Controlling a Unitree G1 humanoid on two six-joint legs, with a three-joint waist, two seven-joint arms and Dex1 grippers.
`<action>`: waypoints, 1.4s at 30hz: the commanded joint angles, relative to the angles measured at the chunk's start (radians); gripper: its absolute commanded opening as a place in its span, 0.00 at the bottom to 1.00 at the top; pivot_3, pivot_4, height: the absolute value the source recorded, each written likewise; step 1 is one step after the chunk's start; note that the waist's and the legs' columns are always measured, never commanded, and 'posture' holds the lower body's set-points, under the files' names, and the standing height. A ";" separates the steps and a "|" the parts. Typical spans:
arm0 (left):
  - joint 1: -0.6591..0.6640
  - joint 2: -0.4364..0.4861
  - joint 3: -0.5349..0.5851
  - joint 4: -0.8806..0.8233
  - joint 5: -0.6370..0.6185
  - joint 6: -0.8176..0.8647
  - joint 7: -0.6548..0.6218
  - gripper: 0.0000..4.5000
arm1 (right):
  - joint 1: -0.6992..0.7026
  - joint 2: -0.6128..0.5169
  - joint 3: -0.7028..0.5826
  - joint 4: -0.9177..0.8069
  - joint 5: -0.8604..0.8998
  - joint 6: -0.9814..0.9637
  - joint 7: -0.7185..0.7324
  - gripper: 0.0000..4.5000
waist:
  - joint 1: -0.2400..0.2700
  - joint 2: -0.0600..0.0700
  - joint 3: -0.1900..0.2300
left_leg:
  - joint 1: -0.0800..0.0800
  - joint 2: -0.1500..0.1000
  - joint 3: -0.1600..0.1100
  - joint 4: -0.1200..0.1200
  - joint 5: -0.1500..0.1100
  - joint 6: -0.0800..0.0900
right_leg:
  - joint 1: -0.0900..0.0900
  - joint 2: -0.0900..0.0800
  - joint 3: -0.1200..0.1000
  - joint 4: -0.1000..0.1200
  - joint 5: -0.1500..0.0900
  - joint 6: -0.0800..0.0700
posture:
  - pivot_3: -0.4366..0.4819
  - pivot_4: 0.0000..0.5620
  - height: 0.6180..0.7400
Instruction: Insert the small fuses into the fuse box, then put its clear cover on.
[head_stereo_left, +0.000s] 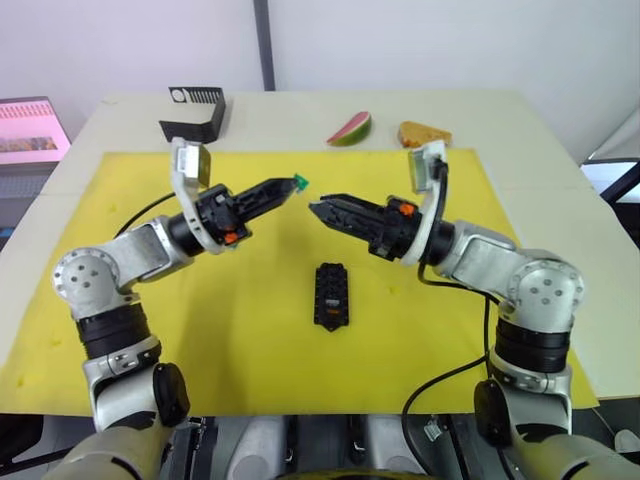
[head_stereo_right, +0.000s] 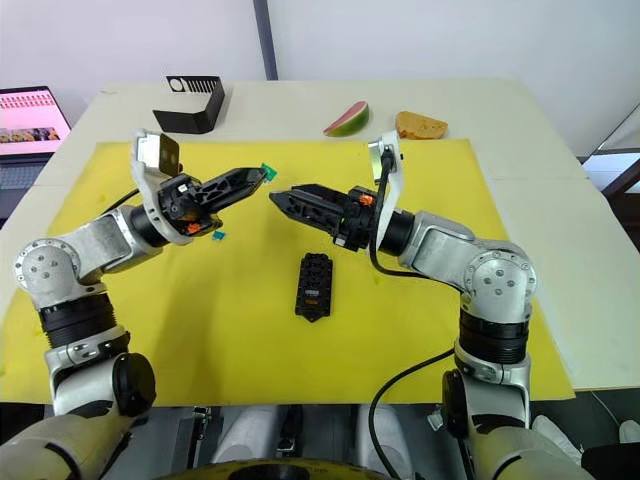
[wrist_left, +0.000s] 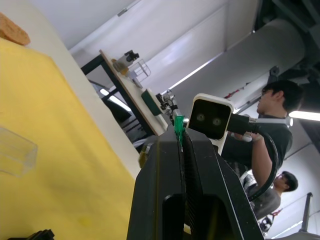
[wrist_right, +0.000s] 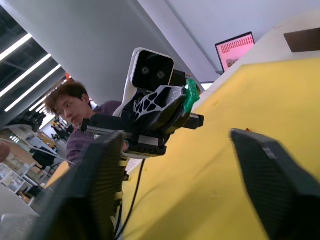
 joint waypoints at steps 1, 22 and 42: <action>0.005 0.025 -0.041 -0.036 -0.076 -0.046 0.015 0.00 | -0.030 0.002 -0.003 -0.002 0.080 -0.027 -0.046 0.72 | 0.000 0.000 0.000 | 0.000 0.000 0.000 0.000 0.000 0.000 | 0.000 0.000 0.000 0.000 0.000 0.000 | 0.48 0.27 1.00; 0.045 0.108 -0.184 -0.058 -0.141 -0.189 0.008 0.00 | -0.042 -0.038 0.041 0.032 0.141 -0.096 -0.102 0.43 | -0.001 0.000 0.000 | 0.000 0.000 0.000 0.000 0.000 0.001 | 0.000 0.001 0.000 0.000 0.000 0.000 | 0.48 0.27 1.00; 0.072 0.121 -0.232 -0.069 -0.146 -0.237 -0.018 0.00 | -0.030 -0.082 0.052 0.022 0.180 -0.111 -0.107 0.01 | 0.000 0.000 0.000 | 0.000 0.000 0.000 0.000 -0.001 0.002 | 0.000 0.001 0.000 -0.001 0.000 0.000 | 0.48 0.27 1.00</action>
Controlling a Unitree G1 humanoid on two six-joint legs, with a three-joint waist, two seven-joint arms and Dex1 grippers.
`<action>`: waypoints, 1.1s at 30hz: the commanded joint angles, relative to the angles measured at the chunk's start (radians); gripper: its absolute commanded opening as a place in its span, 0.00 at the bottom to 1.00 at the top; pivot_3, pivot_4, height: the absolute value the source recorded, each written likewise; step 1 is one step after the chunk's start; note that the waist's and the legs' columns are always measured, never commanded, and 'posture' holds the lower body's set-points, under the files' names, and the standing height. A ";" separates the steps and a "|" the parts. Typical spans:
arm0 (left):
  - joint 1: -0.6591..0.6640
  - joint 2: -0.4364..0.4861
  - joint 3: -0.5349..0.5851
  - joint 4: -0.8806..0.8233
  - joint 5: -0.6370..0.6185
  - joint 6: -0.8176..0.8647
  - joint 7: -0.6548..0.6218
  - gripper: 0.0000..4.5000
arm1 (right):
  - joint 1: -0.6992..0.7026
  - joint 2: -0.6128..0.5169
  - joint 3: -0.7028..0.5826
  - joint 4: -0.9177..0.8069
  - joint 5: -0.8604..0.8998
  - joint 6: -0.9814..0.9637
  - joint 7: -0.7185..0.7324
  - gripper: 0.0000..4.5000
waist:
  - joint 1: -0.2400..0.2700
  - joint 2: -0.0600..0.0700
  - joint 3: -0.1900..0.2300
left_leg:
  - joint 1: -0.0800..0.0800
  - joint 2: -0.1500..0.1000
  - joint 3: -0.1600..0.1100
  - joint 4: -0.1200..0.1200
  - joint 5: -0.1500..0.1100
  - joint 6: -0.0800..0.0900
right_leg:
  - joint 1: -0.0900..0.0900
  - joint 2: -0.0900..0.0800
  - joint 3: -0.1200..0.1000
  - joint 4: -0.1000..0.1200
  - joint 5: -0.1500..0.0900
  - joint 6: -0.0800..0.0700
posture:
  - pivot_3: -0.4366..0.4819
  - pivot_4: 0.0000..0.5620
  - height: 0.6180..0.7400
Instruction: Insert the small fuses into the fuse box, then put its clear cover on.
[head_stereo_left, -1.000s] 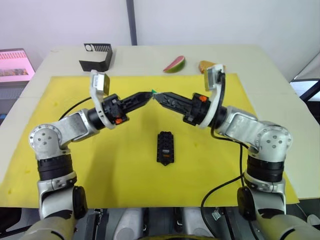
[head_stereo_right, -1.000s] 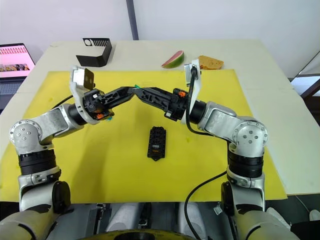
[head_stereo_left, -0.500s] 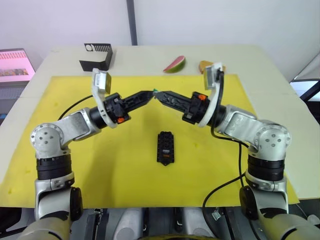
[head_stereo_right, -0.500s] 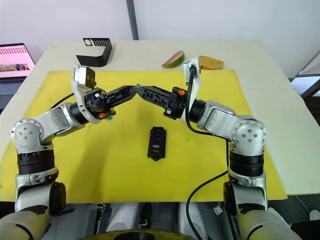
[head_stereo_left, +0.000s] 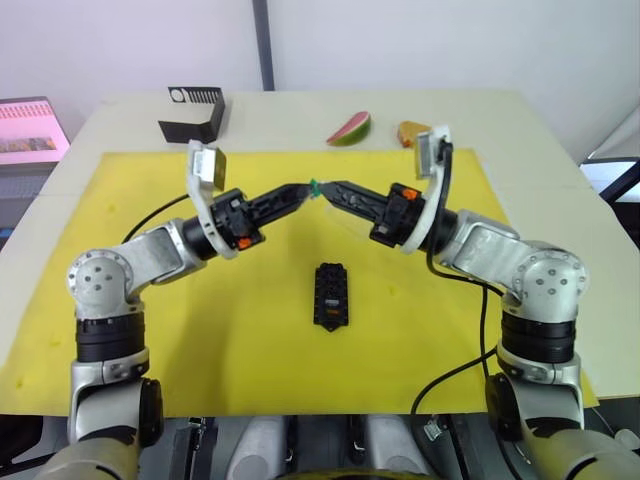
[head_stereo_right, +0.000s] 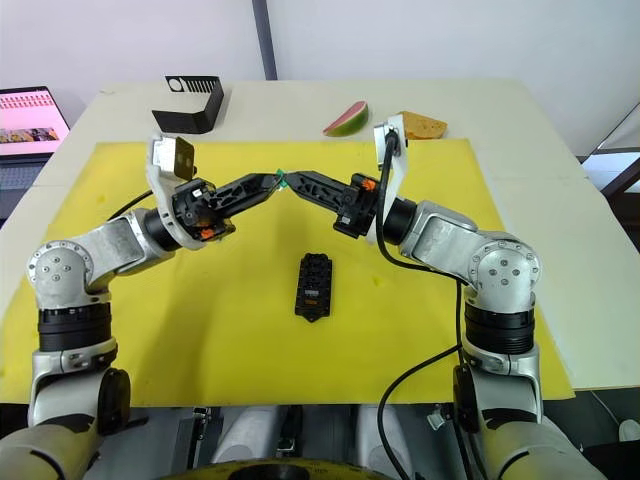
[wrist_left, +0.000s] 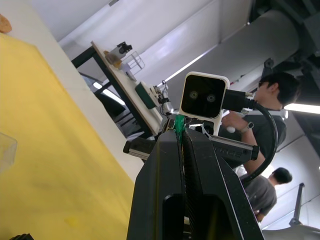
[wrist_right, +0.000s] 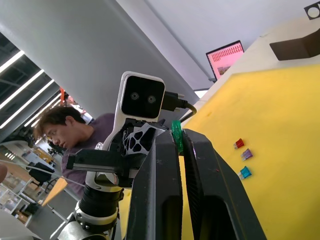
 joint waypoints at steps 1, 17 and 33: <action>0.002 0.019 -0.003 -0.026 -0.005 -0.014 -0.013 0.00 | -0.011 -0.012 -0.009 -0.027 0.059 -0.009 0.004 0.01 | 0.000 0.000 0.000 | 0.000 0.000 0.000 0.000 -0.001 0.002 | 0.000 0.000 0.000 0.000 0.000 0.000 | 0.48 0.27 1.00; 0.161 0.507 -0.212 -0.305 0.588 -0.183 -0.687 0.99 | 0.024 -0.297 0.131 -0.218 -0.248 -0.049 0.269 0.00 | -0.016 0.002 0.002 | 0.000 0.000 0.002 -0.002 -0.003 0.005 | 0.000 0.001 0.000 -0.004 -0.001 0.000 | 0.48 0.27 1.00; 0.125 0.332 -0.534 -0.107 1.321 -0.907 -0.982 0.99 | 0.114 -0.439 0.507 -0.216 -1.061 -0.545 0.700 0.00 | 0.000 0.001 0.003 | -0.001 0.001 0.002 0.000 -0.005 0.010 | 0.001 0.000 0.000 -0.004 0.000 0.000 | 0.48 0.27 1.00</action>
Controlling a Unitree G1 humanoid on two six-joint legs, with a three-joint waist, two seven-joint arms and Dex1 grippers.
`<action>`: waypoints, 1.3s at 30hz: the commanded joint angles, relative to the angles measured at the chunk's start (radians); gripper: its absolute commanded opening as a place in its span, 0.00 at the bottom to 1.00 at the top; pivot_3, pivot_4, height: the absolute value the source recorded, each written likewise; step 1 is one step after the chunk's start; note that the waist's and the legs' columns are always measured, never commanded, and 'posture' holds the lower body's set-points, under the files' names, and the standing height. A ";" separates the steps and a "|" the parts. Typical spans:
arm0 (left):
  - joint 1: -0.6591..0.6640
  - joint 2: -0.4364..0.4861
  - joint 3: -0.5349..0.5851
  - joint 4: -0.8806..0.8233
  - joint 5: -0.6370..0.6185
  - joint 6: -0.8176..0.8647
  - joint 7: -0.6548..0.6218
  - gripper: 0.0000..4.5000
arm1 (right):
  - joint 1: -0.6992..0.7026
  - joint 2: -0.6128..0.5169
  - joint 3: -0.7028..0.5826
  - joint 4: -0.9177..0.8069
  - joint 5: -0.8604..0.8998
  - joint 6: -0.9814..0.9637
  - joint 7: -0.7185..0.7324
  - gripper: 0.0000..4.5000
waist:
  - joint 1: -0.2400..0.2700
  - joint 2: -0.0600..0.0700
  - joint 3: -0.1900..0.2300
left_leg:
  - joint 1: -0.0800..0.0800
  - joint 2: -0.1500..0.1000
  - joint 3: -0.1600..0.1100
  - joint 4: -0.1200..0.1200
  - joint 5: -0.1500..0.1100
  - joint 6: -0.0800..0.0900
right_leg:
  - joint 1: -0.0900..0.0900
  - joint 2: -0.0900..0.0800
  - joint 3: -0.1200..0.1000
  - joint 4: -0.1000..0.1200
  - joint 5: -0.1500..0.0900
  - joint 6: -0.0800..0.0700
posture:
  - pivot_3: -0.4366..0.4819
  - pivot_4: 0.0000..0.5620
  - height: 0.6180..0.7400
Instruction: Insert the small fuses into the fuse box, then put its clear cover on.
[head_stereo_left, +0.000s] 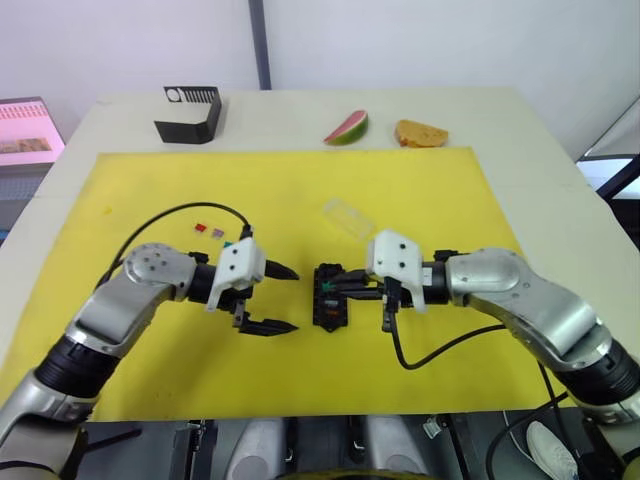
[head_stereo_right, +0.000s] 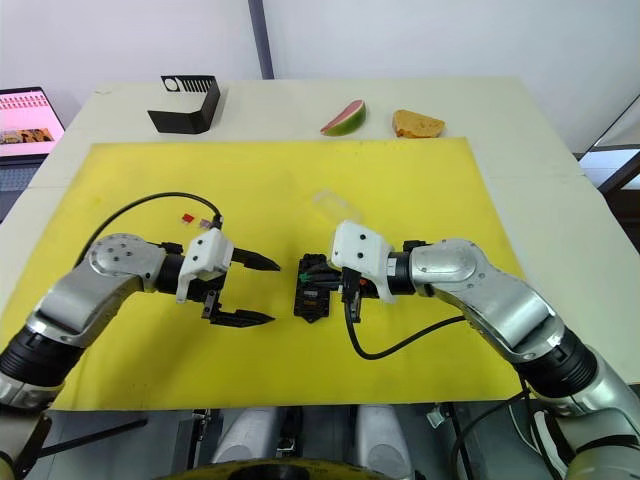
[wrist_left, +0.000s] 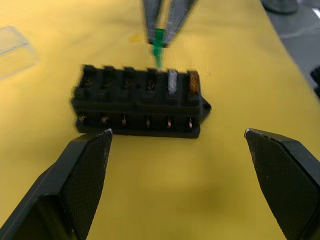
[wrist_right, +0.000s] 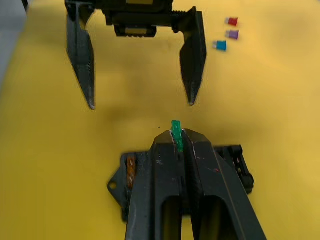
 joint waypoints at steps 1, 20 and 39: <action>-0.025 -0.030 0.005 0.010 0.043 -0.041 -0.006 0.99 | -0.013 0.018 -0.006 0.006 -0.074 -0.072 0.044 0.00 | 0.005 0.000 0.000 | 0.000 0.000 0.000 0.000 0.000 0.000 | 0.000 0.000 0.000 0.000 0.000 0.000 | 0.48 0.27 1.00; -0.021 -0.104 0.017 0.005 0.120 -0.053 0.001 0.99 | 0.040 0.071 -0.049 0.047 -0.173 -0.115 0.130 0.00 | 0.010 0.000 0.000 | 0.000 0.000 0.000 0.001 0.000 0.000 | 0.000 0.000 0.000 0.001 0.000 0.000 | 0.48 0.27 1.00; -0.043 -0.124 0.012 0.023 0.131 -0.045 -0.007 0.99 | 0.069 0.077 -0.089 0.024 -0.192 -0.095 0.159 0.00 | 0.010 0.000 0.000 | 0.000 0.000 0.000 0.001 0.000 0.000 | 0.000 0.000 0.000 0.001 0.000 0.000 | 0.48 0.27 1.00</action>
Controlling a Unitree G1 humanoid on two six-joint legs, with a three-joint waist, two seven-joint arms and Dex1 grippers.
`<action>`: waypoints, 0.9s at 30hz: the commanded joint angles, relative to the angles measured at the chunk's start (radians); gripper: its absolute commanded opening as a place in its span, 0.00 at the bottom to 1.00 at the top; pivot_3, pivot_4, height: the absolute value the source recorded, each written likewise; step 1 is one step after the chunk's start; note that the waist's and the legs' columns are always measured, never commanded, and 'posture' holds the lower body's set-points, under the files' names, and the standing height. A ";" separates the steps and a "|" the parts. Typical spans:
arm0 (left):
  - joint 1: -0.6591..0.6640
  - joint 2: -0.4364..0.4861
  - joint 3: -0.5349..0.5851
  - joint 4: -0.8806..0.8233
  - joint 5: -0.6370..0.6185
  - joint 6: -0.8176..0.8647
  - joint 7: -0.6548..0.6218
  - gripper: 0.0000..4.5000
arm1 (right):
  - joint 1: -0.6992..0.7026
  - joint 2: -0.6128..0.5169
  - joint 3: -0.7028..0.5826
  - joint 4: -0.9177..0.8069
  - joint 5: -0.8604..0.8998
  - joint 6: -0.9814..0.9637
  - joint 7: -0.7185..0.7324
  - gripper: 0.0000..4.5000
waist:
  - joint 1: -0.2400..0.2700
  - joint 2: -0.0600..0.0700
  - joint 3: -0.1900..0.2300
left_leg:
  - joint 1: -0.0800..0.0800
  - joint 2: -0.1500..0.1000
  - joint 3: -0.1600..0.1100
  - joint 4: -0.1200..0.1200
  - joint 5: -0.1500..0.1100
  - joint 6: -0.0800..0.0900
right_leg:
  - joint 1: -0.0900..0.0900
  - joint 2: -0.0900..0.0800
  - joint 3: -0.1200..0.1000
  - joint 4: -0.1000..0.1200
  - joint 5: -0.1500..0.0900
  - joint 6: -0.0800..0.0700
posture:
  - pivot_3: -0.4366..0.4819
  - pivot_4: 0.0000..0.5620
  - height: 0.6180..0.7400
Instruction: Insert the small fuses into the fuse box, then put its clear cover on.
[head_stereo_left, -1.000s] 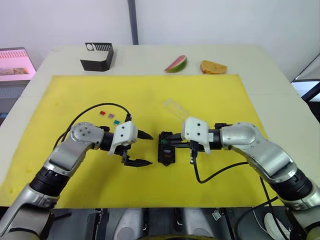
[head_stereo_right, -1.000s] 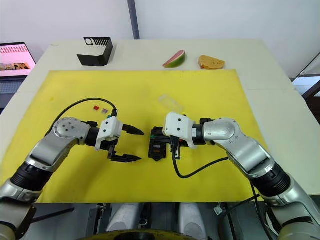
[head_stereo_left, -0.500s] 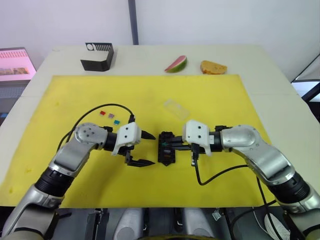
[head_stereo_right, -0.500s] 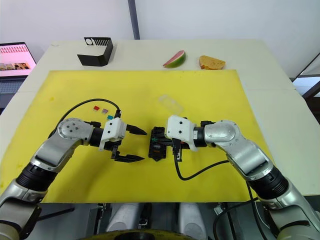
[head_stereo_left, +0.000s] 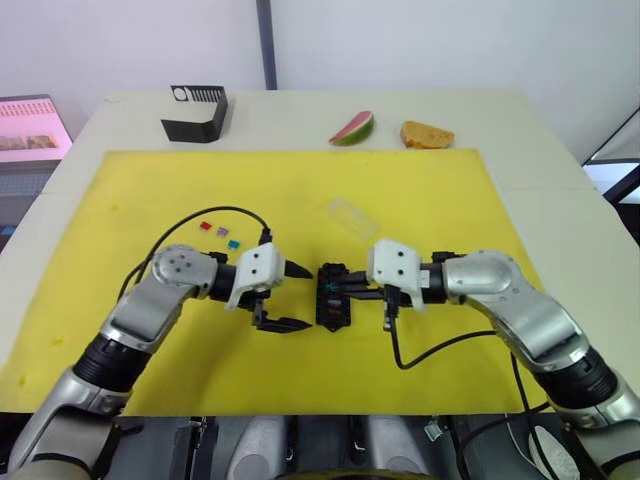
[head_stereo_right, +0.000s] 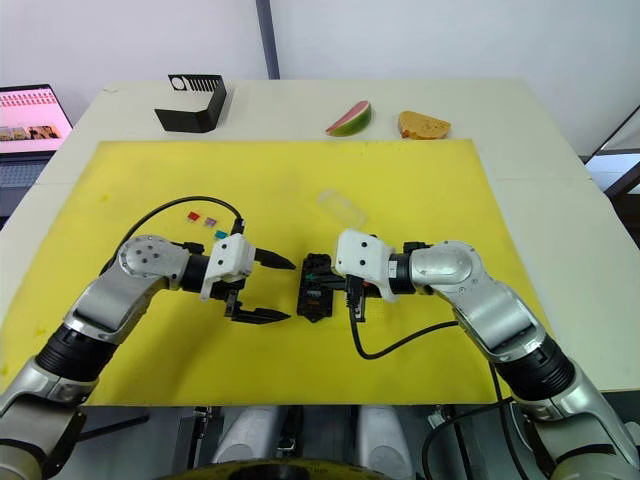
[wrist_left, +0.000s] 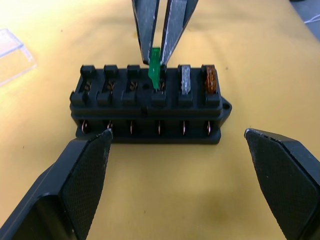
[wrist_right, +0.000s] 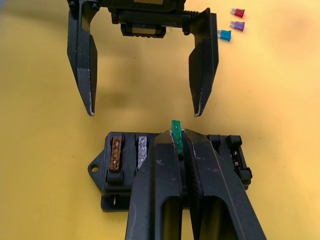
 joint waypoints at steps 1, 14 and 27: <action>-0.016 -0.001 0.018 -0.017 0.004 -0.018 -0.005 0.99 | 0.006 -0.008 -0.035 -0.045 -0.002 -0.005 0.003 0.00 | 0.000 0.000 0.000 | 0.000 0.000 0.000 0.000 0.000 0.000 | 0.000 0.000 0.000 0.000 0.000 0.000 | 0.48 0.27 1.00; -0.010 -0.003 0.018 -0.032 0.008 -0.020 0.002 0.99 | 0.023 0.022 -0.021 -0.039 -0.032 -0.010 -0.002 0.00 | 0.000 0.000 0.000 | 0.000 0.000 0.000 0.000 0.000 0.000 | 0.000 0.000 0.000 0.000 0.000 0.000 | 0.48 0.27 1.00; -0.020 -0.010 0.018 -0.030 0.010 -0.016 0.008 0.99 | 0.022 0.045 -0.012 -0.031 -0.053 -0.014 0.011 0.00 | 0.000 0.000 0.000 | 0.000 0.000 0.000 0.000 0.000 0.000 | 0.000 0.001 0.000 0.001 0.000 0.000 | 0.48 0.27 1.00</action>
